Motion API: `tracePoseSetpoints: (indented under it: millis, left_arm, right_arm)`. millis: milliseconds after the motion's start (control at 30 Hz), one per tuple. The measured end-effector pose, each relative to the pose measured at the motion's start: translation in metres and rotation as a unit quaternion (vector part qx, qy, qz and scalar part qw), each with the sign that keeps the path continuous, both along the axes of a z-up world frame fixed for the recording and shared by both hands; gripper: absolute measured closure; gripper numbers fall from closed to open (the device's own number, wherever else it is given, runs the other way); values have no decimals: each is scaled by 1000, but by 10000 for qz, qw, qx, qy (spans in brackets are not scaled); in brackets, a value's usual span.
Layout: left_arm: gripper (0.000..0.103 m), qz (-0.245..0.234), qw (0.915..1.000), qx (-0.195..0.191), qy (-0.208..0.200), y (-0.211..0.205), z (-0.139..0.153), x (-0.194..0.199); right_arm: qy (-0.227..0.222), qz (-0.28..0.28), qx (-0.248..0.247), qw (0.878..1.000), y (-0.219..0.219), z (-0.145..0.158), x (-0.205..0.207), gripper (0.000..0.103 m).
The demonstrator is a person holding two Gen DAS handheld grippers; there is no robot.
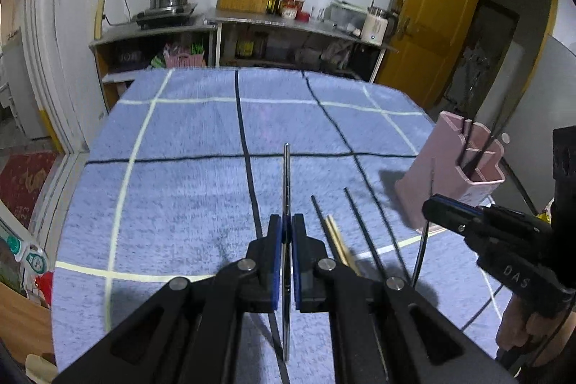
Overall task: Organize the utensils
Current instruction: 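Close the left tool on a metal chopstick while the right tool grasps a black one, then lift the chopsticks upright and carry both tools over the pink holder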
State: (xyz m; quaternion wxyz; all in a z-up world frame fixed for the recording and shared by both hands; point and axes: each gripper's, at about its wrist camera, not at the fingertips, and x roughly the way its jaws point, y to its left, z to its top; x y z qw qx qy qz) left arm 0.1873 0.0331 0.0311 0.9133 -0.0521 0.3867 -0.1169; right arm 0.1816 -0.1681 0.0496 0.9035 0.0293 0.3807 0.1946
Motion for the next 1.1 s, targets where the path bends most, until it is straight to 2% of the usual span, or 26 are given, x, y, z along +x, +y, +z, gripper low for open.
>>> tracePoseSetpoints:
  millis: [233,633,900,1100]
  left_arm:
    - [97,-64,9998,-60,-191,-1,21,-12]
    - [97,-294,9987,-242,-341,-20,46,-29]
    - [97,-728,9957,-473,-311,-63,58,-28]
    - [97,-1021,9917,-655,-424,-99,81,-15]
  right_arm:
    - [-244,-95,137,9996,-14,24,-22,98]
    - [-513,-279,187,9981,-40,48,-44,98]
    - [-622,-639,202,9958,-79,59,-56,98]
    - [-828,-928,300,9918,-110,80,-55,98]
